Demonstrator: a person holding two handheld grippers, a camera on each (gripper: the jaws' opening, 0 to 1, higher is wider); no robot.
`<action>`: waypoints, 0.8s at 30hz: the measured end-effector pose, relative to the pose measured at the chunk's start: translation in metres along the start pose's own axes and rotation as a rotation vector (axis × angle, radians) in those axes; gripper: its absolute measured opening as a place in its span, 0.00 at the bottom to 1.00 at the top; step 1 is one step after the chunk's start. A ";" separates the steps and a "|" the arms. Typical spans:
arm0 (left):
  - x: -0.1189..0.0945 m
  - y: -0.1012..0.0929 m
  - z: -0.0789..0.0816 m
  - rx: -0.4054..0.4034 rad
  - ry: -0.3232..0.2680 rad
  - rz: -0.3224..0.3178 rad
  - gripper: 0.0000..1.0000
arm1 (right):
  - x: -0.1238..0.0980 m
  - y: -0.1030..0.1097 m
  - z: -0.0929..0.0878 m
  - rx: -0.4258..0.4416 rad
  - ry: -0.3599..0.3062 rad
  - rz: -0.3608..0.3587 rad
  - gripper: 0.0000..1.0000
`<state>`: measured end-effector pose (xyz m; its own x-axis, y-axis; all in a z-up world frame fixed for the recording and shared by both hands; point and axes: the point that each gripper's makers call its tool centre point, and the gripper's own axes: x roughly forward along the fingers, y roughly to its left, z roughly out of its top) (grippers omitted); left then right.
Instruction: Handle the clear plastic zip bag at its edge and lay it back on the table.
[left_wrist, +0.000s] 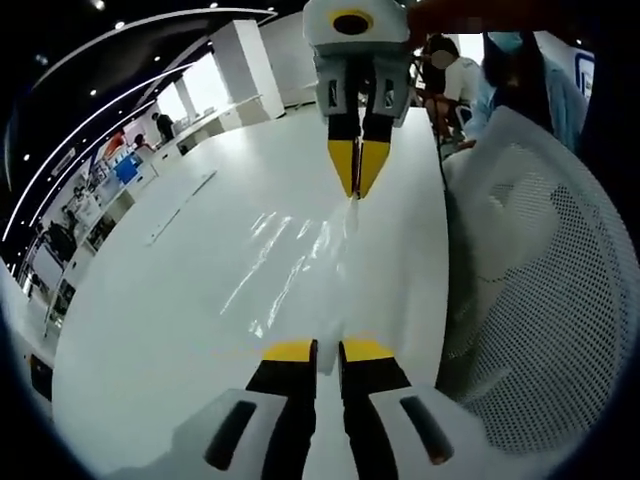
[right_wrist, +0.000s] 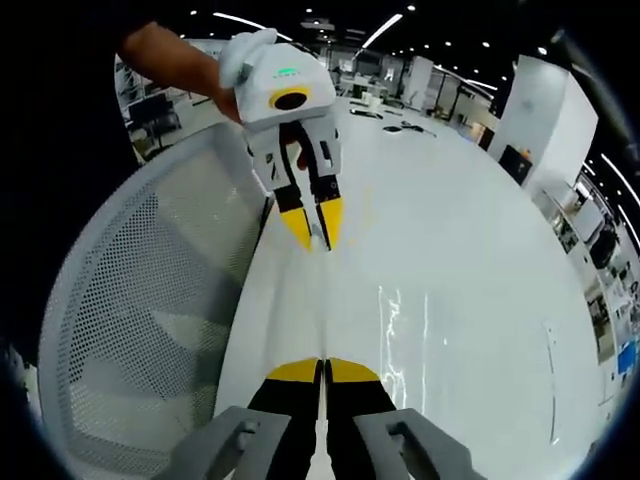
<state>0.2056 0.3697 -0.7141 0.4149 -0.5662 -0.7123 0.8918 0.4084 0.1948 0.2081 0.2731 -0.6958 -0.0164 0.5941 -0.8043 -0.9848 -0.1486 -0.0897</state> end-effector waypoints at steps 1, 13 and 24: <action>0.000 0.000 0.000 0.005 -0.001 -0.005 0.04 | 0.000 0.000 0.000 0.001 0.001 -0.002 0.00; 0.000 -0.007 0.002 0.057 -0.003 -0.031 0.00 | 0.001 0.002 0.005 0.022 -0.007 -0.004 0.03; 0.001 -0.007 0.012 0.054 -0.014 -0.032 0.00 | 0.013 0.005 0.031 -0.005 -0.052 0.008 0.04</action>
<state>0.2015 0.3576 -0.7082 0.3881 -0.5882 -0.7095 0.9129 0.3507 0.2087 0.1978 0.3045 -0.6883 -0.0333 0.6332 -0.7733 -0.9838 -0.1571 -0.0863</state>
